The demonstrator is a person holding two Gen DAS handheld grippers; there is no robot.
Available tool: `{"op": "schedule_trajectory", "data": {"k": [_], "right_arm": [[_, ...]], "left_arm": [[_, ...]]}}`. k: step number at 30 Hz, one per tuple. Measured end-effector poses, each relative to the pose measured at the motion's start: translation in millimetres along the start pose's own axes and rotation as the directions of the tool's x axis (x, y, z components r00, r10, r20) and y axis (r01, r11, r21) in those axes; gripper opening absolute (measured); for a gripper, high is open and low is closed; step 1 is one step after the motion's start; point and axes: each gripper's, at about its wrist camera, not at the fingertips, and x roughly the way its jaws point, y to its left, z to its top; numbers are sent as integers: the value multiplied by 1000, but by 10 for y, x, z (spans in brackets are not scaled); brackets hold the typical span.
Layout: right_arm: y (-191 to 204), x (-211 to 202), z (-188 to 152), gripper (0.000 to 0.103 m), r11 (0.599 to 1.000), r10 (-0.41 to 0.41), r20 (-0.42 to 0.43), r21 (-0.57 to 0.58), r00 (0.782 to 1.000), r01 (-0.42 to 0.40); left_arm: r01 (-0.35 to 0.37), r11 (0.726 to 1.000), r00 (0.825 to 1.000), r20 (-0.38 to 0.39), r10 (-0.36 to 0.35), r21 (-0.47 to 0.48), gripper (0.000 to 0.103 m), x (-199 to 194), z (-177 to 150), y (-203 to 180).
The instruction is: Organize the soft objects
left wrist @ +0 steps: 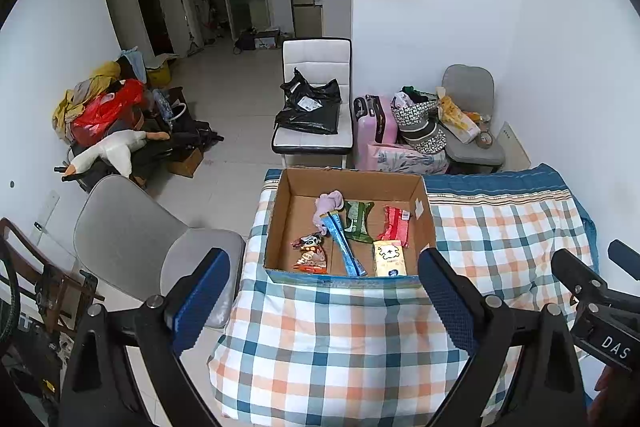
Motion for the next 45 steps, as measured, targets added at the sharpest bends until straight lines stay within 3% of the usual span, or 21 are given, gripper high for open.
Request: {"op": "schedule_trajectory", "data": {"k": [45], "right_arm": [[-68, 5, -58, 103, 1000, -19, -2, 5, 1000, 19]], "left_arm": [[20, 1000, 1000, -15, -20, 8, 96, 10, 55, -65]]}}
